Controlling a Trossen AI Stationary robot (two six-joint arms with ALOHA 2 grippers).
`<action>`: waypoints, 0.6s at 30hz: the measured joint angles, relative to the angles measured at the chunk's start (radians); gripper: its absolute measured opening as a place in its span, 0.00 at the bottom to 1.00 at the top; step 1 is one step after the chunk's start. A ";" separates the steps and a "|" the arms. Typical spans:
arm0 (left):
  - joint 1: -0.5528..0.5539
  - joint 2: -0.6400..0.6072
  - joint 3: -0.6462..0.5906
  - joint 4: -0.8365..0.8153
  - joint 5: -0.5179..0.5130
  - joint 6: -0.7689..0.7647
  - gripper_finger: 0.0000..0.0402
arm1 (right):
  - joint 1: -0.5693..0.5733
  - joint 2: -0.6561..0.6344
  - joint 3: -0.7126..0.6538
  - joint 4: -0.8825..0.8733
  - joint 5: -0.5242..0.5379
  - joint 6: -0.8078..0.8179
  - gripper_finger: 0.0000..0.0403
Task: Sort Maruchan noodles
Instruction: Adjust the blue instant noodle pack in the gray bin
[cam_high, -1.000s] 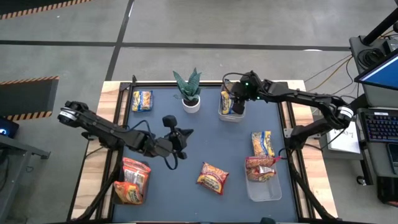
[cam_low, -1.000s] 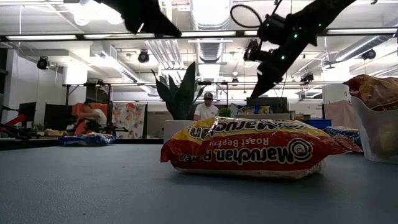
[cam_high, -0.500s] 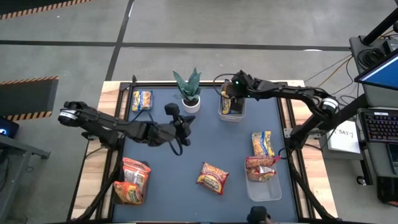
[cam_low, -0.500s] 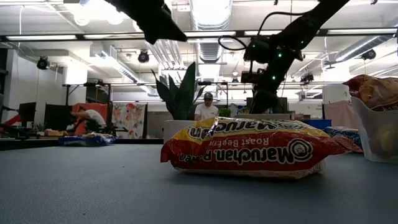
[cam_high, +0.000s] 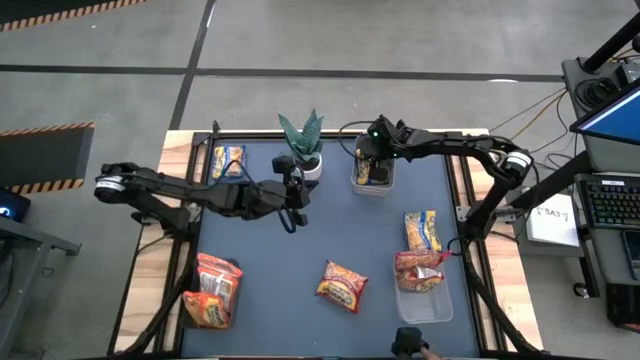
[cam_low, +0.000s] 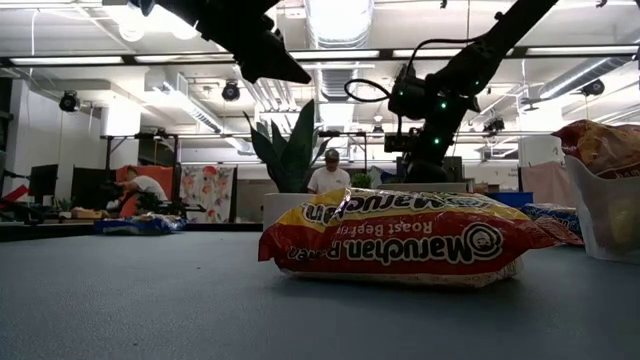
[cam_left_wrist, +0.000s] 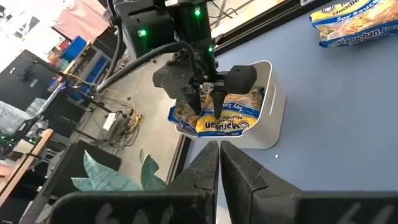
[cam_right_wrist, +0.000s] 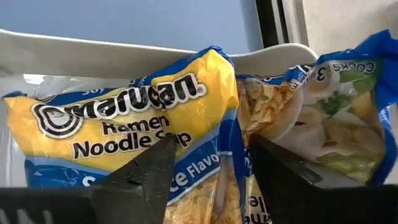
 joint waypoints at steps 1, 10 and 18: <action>0.003 0.000 0.000 0.000 0.000 0.000 0.00 | 0.000 0.000 0.000 0.001 -0.001 -0.001 0.46; 0.021 0.000 0.000 0.012 0.003 0.000 0.00 | -0.001 -0.008 0.000 0.001 -0.004 -0.018 0.16; 0.021 0.000 0.000 0.015 0.003 0.002 0.00 | 0.000 -0.014 0.005 -0.013 -0.006 -0.037 0.02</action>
